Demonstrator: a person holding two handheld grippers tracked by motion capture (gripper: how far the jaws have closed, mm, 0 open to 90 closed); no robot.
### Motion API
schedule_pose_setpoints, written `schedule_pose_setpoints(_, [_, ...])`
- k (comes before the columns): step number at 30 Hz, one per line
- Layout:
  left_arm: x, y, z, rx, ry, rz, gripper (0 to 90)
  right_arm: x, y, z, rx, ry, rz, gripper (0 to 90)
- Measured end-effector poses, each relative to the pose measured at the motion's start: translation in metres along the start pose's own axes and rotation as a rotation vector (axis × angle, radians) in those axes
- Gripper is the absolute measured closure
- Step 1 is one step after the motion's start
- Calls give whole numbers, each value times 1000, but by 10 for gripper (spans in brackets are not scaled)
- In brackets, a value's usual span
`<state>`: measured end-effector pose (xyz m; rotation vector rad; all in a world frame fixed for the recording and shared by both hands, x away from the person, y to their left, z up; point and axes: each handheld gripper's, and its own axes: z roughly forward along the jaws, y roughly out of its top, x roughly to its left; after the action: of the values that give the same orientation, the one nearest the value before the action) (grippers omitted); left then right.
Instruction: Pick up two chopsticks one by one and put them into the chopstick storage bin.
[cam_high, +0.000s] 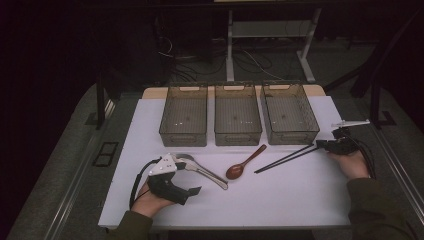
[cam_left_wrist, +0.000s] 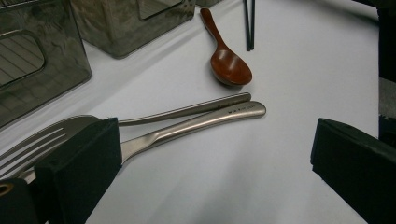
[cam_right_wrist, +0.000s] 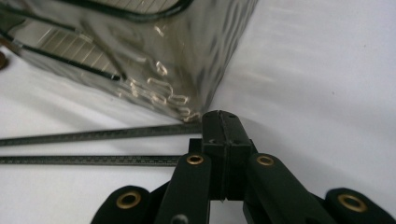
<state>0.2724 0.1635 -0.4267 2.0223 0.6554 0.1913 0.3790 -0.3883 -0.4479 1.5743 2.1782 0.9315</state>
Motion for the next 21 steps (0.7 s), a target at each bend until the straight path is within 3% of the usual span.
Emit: schedule_pose_setpoints(21, [-1, 0, 0, -1, -6, 0, 10, 3, -17, -20, 48, 7, -34, 886])
